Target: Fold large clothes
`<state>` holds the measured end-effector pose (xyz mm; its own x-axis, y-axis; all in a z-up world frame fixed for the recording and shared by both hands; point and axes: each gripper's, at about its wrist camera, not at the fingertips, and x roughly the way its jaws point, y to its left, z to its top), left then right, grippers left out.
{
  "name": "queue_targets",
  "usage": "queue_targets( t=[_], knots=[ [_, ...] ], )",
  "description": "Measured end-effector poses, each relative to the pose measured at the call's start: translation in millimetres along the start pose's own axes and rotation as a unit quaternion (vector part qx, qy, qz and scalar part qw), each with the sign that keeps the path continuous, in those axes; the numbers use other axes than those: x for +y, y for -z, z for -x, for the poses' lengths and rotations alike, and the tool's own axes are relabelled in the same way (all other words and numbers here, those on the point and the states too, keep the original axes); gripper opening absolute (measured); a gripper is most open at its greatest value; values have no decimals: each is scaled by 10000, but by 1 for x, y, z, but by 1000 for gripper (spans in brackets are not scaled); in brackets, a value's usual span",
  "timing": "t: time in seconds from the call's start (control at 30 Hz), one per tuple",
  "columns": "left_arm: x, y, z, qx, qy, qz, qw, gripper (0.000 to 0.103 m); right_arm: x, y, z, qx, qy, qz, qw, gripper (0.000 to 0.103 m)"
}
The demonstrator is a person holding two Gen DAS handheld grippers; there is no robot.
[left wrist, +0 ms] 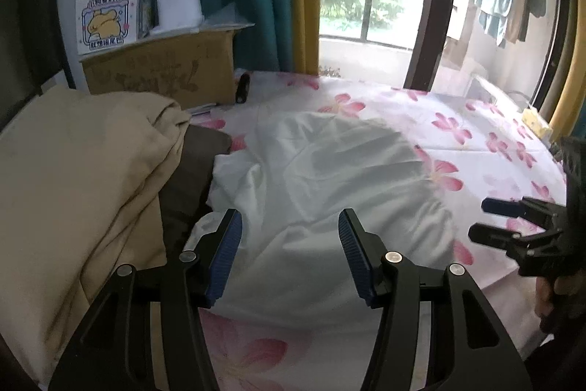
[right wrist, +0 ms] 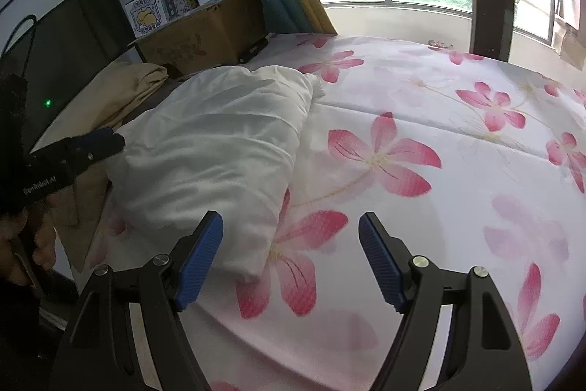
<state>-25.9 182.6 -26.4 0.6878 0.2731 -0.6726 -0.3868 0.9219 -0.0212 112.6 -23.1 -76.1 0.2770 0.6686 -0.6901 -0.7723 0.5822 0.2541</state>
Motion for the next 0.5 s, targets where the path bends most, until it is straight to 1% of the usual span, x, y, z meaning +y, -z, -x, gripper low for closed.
queue_targets(
  t=[0.13, 0.5],
  knots=[
    [-14, 3, 6, -98, 71, -28, 9999, 58, -6, 11, 11, -26, 50, -91, 9999, 76],
    [-53, 16, 8, -17, 260, -78, 9996, 58, -31, 38, 40, -165, 189, -382, 9990, 76]
  ],
)
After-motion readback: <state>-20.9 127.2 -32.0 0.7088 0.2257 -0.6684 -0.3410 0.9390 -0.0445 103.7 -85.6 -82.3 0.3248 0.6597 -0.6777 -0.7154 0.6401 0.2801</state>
